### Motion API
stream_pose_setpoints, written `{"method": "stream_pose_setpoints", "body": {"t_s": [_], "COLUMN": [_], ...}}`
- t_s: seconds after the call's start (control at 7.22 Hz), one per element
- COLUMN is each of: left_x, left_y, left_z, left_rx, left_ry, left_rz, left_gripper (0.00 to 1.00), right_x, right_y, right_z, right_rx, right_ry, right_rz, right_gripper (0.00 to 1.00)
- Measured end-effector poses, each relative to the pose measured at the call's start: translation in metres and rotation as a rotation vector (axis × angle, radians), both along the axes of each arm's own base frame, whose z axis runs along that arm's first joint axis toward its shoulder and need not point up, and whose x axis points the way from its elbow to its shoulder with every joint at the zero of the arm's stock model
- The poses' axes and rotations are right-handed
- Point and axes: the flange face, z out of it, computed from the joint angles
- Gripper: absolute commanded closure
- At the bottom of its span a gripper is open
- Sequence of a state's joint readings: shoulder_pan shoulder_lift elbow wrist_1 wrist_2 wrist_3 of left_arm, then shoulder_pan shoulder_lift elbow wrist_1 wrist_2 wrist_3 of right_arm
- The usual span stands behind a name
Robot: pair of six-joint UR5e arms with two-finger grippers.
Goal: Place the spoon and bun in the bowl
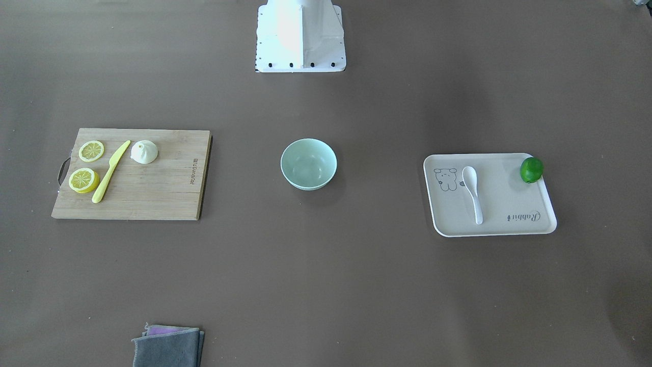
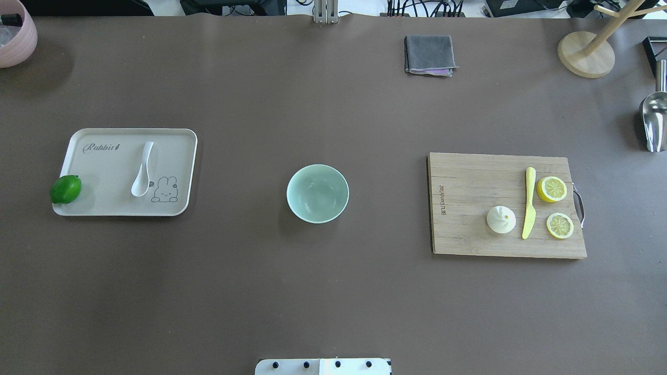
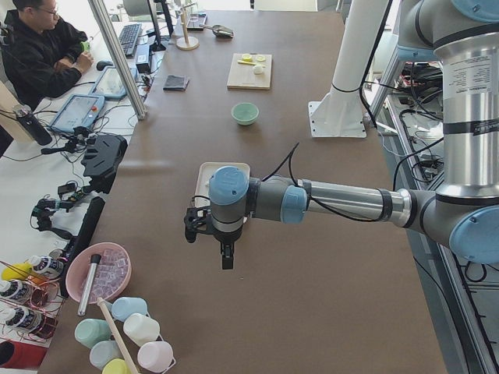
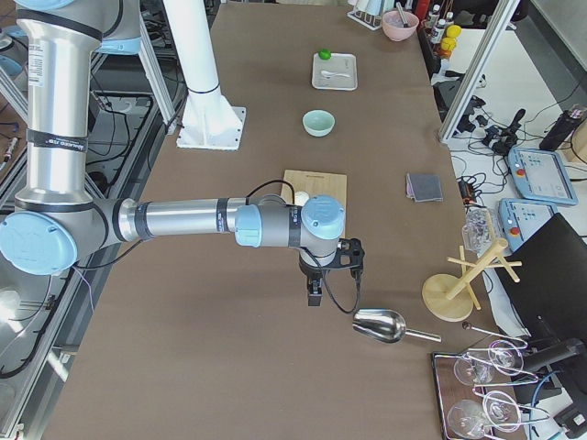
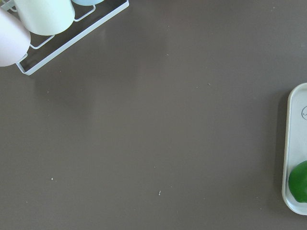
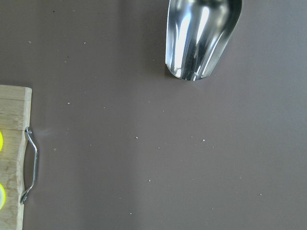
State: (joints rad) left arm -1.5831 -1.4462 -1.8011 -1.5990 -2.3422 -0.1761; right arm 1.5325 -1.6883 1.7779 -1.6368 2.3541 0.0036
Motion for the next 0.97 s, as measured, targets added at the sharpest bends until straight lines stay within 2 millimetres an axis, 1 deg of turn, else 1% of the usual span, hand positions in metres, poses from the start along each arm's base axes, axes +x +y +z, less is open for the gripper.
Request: {"method": "stream_pose_setpoints", "body": {"t_s": [0.14, 0.28, 0.55, 0.83, 0.97], "left_x": [0.002, 0.011, 0.040, 0.057, 0.069], "left_y": [-0.002, -0.006, -0.022, -0.037, -0.043], "left_z": [-0.004, -0.010, -0.030, -0.053, -0.064], "left_rx": [0.021, 0.059, 0.125, 0.219, 0.283], "left_ry": [0.002, 0.003, 0.017, 0.034, 0.044], "left_rz": [0.004, 0.020, 0.042, 0.047, 0.066], "left_gripper": [0.02, 0.02, 0.02, 0.02, 0.02], "right_x": [0.000, 0.000, 0.000, 0.000, 0.000], "right_y": [0.000, 0.000, -0.001, -0.002, -0.003], "right_z": [0.000, 0.000, -0.001, -0.004, -0.006], "right_rx": [-0.002, -0.003, 0.001, 0.007, 0.011], "right_ry": [0.000, 0.000, 0.000, -0.001, -0.001], "right_rz": [0.002, 0.002, 0.003, 0.003, 0.003], "right_gripper": [0.00, 0.00, 0.00, 0.00, 0.00]}}
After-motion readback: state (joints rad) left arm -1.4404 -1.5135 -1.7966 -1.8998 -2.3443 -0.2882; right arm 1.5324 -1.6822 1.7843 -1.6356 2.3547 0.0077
